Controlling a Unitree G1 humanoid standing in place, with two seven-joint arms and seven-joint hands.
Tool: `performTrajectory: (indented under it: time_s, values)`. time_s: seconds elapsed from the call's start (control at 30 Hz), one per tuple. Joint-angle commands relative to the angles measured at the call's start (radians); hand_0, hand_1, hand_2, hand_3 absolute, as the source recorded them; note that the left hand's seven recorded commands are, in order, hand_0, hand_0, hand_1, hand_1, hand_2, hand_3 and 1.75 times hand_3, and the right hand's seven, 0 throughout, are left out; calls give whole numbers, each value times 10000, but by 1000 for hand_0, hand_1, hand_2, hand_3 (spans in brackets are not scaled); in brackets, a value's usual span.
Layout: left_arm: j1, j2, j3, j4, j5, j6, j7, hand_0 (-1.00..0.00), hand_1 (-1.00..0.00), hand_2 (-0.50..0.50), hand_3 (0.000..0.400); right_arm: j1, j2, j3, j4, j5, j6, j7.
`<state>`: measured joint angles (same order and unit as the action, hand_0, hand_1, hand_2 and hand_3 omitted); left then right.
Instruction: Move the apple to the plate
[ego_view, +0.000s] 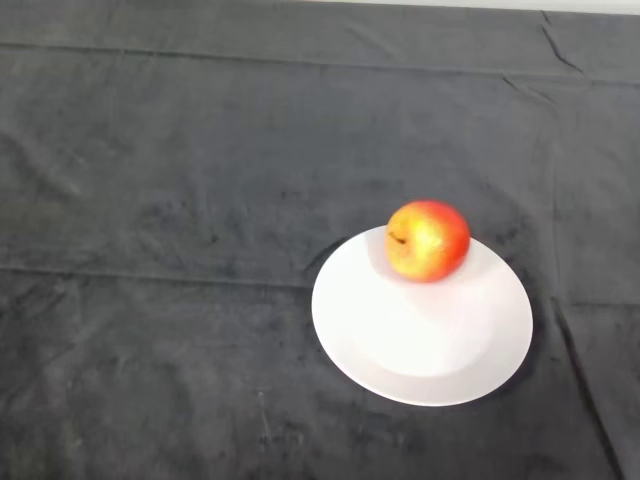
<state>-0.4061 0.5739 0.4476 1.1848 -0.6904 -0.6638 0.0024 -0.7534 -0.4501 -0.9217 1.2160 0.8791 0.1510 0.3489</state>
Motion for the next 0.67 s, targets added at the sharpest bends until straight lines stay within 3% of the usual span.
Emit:
performTrajectory:
  time_s: [0.03,0.67]
  values:
    - [231,170,121,-195,93,138,-142,0,0,0,0,204,-242,-125,28,62,19,47]
    - [212,79,468,-242,469,228,-399,0,0,0,0,206,-240,-123,23,62,20,45]
